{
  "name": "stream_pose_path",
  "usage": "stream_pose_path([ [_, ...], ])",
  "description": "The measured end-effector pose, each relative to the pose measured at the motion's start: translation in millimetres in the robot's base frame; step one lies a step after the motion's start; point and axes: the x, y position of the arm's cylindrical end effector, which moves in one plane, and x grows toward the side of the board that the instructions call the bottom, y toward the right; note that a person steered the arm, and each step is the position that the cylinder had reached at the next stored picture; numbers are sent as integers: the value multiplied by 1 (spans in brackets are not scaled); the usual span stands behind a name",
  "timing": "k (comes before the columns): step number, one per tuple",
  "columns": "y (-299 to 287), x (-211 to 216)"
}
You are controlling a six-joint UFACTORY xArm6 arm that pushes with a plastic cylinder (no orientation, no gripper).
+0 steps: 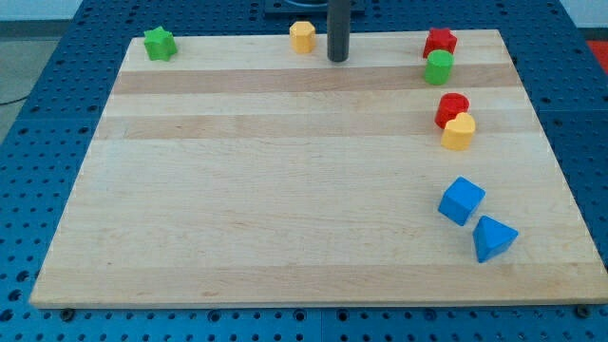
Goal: Move red star diagonally to the hexagon
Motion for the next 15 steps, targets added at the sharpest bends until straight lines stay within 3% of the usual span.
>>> stream_pose_path([
  [3,61,-44],
  [6,121,-43],
  [8,202,-44],
  [15,207,-17],
])
